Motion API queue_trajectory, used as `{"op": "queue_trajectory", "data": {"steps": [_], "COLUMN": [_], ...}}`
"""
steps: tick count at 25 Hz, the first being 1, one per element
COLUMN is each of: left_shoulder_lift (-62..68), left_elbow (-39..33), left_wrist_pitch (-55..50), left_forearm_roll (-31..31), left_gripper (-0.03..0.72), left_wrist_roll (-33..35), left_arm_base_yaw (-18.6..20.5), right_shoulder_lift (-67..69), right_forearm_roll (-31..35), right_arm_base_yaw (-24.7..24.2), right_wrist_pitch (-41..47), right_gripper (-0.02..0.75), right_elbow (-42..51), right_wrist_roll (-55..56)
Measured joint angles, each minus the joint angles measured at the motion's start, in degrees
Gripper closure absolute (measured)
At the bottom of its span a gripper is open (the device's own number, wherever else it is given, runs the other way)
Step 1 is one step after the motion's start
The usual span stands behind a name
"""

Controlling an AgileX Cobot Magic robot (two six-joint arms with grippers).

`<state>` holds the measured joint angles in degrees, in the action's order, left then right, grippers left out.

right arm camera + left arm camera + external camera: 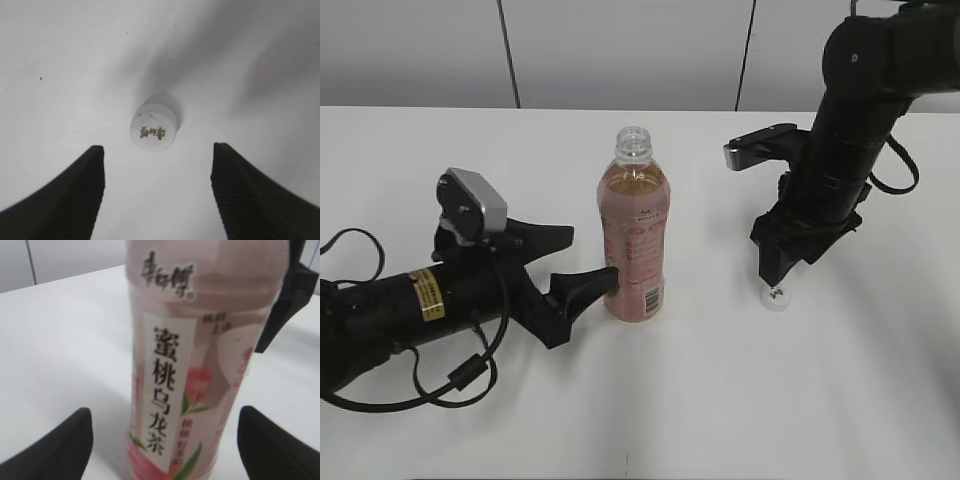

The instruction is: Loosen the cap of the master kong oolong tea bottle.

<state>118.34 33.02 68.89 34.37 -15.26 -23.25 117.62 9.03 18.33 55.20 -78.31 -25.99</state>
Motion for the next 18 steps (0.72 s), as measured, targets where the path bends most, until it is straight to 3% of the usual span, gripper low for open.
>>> {"op": "queue_trajectory", "data": {"steps": [7, 11, 18], "left_shoulder_lift": [-4.92, -8.33, -15.0], "left_elbow": [-5.45, -8.33, -9.18], "left_wrist_pitch": [0.11, 0.11, 0.11], "left_forearm_roll": [-0.75, -5.52, -11.9], "left_gripper": [0.152, 0.165, 0.171], "left_wrist_roll": [0.0, 0.0, -0.05], "left_arm_base_yaw": [4.32, 6.31, 13.09], "right_shoulder_lift": [-2.15, -3.16, -4.36], "right_forearm_roll": [0.0, -0.11, -0.11], "right_arm_base_yaw": [0.0, 0.0, 0.0], "right_wrist_pitch": [1.64, 2.77, 4.18], "right_gripper": [0.234, 0.234, 0.234], "right_elbow": [0.0, 0.0, 0.0], "right_wrist_roll": [1.23, 2.05, 2.79]}}
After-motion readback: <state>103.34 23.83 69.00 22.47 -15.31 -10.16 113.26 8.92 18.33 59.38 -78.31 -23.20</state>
